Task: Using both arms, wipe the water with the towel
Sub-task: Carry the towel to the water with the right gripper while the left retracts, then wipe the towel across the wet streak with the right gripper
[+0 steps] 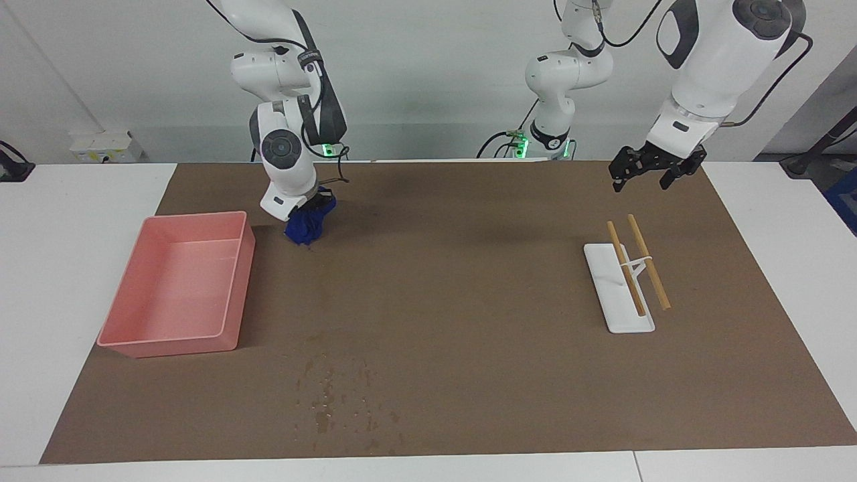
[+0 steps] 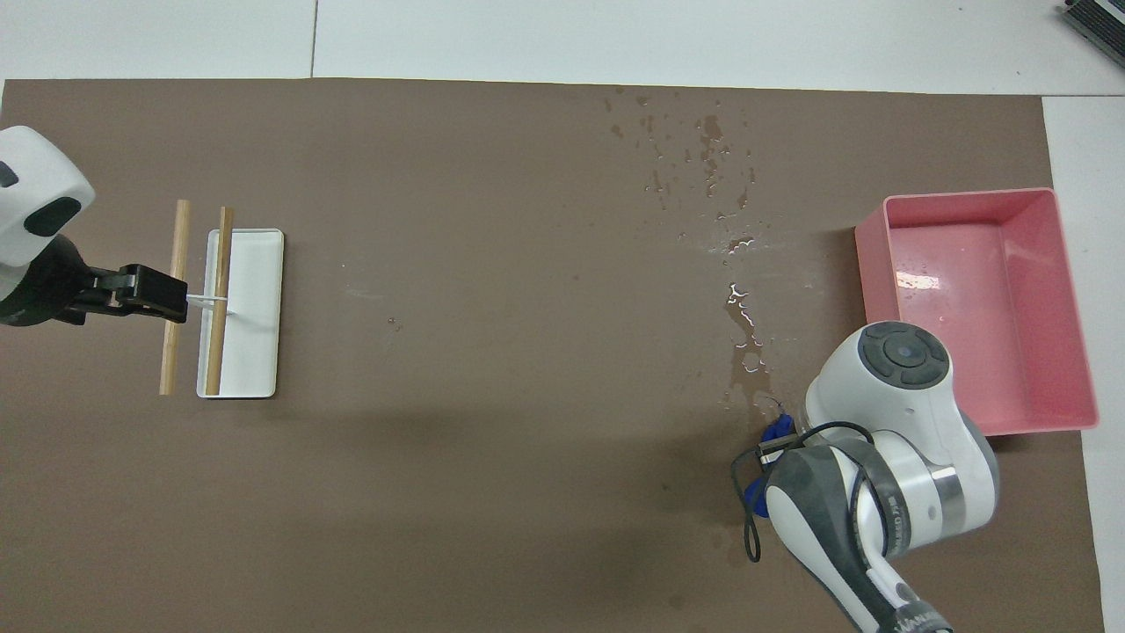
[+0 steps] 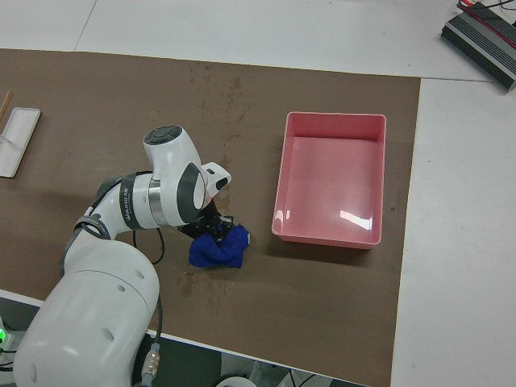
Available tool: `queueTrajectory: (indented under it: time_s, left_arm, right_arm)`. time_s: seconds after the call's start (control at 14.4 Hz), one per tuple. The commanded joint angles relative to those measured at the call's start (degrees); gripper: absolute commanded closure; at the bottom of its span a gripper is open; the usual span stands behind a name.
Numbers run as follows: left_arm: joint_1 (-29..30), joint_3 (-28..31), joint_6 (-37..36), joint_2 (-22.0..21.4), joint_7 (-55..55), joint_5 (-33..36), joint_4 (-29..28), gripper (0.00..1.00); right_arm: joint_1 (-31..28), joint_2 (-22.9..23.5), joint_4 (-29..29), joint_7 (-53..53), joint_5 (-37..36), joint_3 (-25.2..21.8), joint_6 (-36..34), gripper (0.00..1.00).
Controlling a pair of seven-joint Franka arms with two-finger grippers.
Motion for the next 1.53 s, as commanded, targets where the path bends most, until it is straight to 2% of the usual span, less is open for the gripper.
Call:
queueTrajectory:
  time_s: [0.0,0.07,0.21,0.69,0.97,1.46]
  left_arm:
    - [-3.9,5.0,-0.4,-2.7,4.3,-0.8,-1.2,0.0]
    - [-3.1,4.6,-1.3,-2.7,5.0,-0.7,-0.7,0.0]
    - [1.1,0.1,-2.9,-2.8,5.4,-0.7,0.0,0.0]
    - [-2.6,3.2,-4.1,-3.0,5.1,-0.7,0.1,0.0]
    - [-1.7,2.6,-3.9,-3.4,4.8,-0.7,-0.3,0.0]
    - [-1.7,2.7,-4.1,-3.4,5.0,-0.7,-0.3,0.0]
  right_arm:
    - [-0.7,-0.3,-1.1,2.9,2.7,0.6,4.0,1.0]
    - [-0.7,0.8,-1.1,2.8,2.7,0.6,5.7,1.0]
    - [-1.1,1.8,-0.9,1.8,2.7,0.6,10.1,1.0]
    - [-1.8,5.5,1.0,-2.4,2.6,0.6,25.2,1.0]
    - [-3.6,10.0,6.6,-5.2,2.6,0.6,27.2,1.0]
    - [-3.2,16.6,16.2,-4.8,2.6,0.7,30.7,1.0]
